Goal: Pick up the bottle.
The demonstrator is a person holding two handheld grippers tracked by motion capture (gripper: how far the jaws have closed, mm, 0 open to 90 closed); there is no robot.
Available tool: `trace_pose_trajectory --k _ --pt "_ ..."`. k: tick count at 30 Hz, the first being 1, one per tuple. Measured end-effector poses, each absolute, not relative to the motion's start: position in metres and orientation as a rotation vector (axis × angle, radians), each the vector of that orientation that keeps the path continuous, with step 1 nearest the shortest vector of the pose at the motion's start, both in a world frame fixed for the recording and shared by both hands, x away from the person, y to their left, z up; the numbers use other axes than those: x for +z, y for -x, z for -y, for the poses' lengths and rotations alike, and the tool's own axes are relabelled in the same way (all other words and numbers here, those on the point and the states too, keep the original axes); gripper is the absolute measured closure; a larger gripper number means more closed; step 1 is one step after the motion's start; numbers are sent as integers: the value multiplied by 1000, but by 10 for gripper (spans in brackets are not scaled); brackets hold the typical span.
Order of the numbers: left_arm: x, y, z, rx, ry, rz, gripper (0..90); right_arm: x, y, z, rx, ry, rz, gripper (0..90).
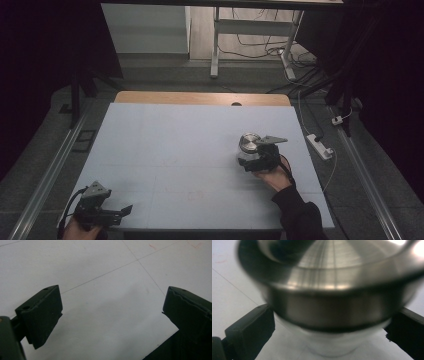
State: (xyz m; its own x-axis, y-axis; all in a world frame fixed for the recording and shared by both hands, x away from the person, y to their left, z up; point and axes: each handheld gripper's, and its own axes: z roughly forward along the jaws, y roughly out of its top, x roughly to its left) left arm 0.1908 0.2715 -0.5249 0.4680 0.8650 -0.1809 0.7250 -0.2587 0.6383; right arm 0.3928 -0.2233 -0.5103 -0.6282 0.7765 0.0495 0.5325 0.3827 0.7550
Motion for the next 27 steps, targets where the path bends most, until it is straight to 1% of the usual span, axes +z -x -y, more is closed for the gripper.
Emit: trace_pose_trajectory --k 5,7,12,15,27 --pt "-525 -191 -271 267 -2049 -1314 37 -510 -397 222 1109 -1140 -2305 0" --pt "-525 -191 -271 267 -2050 -1314 37 -510 -397 221 1114 -1137 -2303 14" --pt "-525 -191 -271 267 -2050 -1315 37 -509 -398 219 1133 -1125 -2287 107" --pt "-525 -191 -271 267 -2050 -1315 37 -508 -398 217 1119 -1091 -2280 136" --pt "-525 -190 -271 273 -2052 -1311 37 -505 -396 218 1112 -1109 -2274 148"
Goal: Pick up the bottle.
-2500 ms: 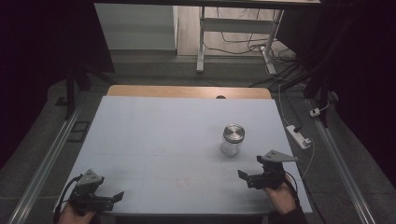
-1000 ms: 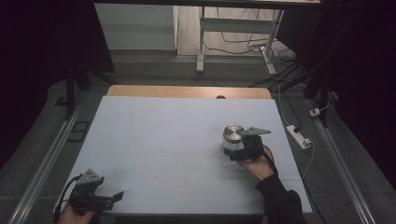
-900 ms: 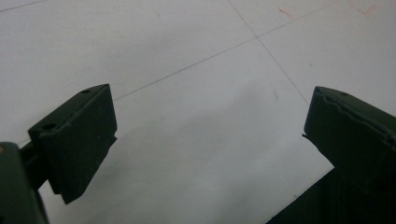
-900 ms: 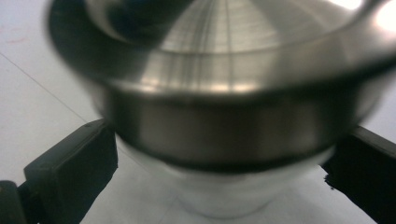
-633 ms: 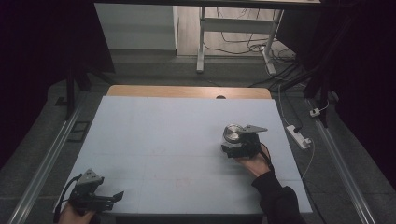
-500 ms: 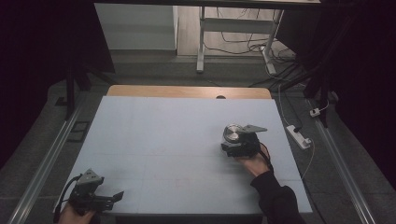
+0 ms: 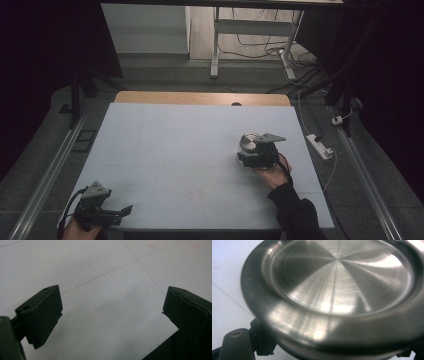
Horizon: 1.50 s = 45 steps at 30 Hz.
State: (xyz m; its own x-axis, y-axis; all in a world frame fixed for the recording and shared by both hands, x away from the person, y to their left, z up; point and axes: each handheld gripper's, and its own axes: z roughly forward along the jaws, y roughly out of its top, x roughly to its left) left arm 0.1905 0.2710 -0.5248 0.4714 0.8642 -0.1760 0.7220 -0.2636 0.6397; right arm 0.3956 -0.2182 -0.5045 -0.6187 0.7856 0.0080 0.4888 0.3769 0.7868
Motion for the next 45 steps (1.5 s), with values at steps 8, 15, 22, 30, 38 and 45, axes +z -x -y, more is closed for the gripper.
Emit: trace_pose_trajectory --k 8,15,22,30,38,45 --pt "-525 -191 -271 273 -2051 -1311 37 -496 -389 216 1128 -1069 -2281 148" --pt "-525 -191 -271 273 -2052 -1311 37 -489 -379 203 1146 -985 -2324 148" --pt "-525 -191 -271 273 -2052 -1311 37 -485 -368 189 1178 -919 -2364 148" --pt "-525 -191 -271 272 -2052 -1312 37 -480 -356 172 1225 -855 -2396 148" --pt "-525 -191 -271 273 -2053 -1312 37 -479 -344 155 1260 -802 -2440 149" --pt "-525 -191 -271 272 -2053 -1312 37 -479 -336 142 1279 -765 -2485 149"
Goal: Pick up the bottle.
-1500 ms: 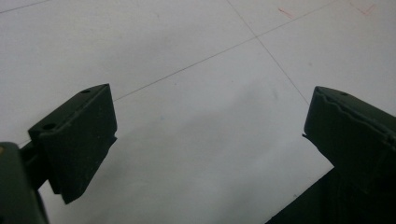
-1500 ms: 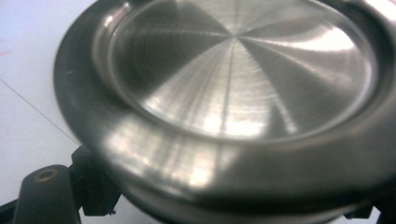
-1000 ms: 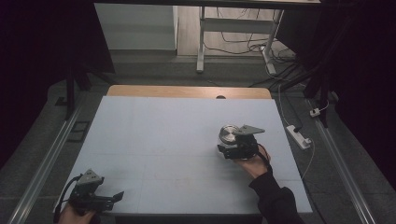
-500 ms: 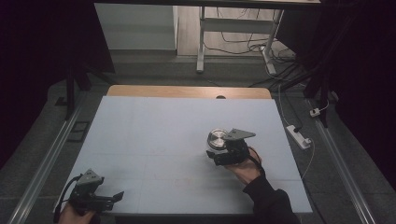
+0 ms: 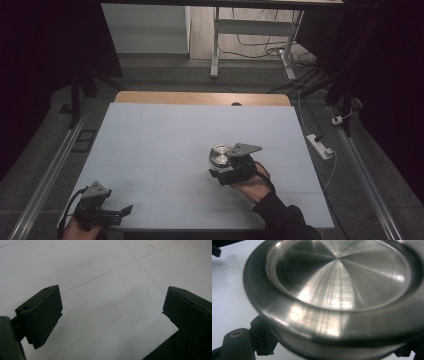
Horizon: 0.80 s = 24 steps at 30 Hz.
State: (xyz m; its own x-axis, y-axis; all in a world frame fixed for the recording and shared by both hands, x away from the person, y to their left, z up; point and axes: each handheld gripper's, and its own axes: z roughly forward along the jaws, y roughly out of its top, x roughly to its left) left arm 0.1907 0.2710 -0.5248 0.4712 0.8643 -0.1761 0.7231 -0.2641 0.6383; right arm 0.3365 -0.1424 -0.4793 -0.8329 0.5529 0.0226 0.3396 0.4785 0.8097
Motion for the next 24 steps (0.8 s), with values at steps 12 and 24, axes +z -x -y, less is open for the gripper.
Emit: trace_pose_trajectory --k 12,24 --pt "-525 -191 -271 270 -2052 -1312 37 -480 -321 120 1325 -688 -2540 149" --pt "-525 -191 -271 271 -2056 -1311 37 -483 -307 102 1321 -599 -2592 149"
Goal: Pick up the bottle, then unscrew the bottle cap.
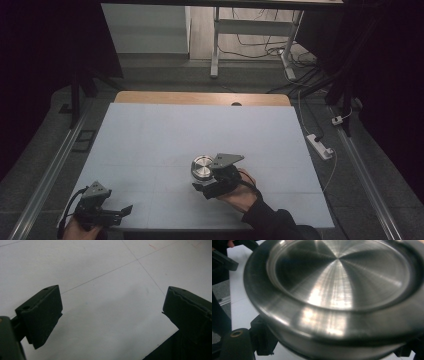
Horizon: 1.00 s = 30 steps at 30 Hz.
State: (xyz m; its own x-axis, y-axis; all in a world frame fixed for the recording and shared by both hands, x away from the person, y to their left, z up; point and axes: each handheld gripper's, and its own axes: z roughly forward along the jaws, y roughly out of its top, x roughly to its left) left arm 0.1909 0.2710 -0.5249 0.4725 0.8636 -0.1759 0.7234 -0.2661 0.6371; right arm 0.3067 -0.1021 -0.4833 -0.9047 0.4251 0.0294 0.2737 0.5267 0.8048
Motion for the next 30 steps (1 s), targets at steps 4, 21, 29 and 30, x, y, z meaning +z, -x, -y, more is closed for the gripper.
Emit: trace_pose_trajectory --k 4,21,29,30 --pt "-525 -191 -271 271 -2054 -1310 37 -484 -303 98 1326 -580 -2602 149" --pt "-524 -191 -272 274 -2047 -1314 18 -484 -304 100 1320 -585 -2603 149" --pt "-521 -192 -271 190 -1988 -1250 0 -484 -305 100 1316 -584 -2606 149" --pt "-521 -192 -271 190 -1988 -1250 0 -484 -305 100 1316 -585 -2606 149"
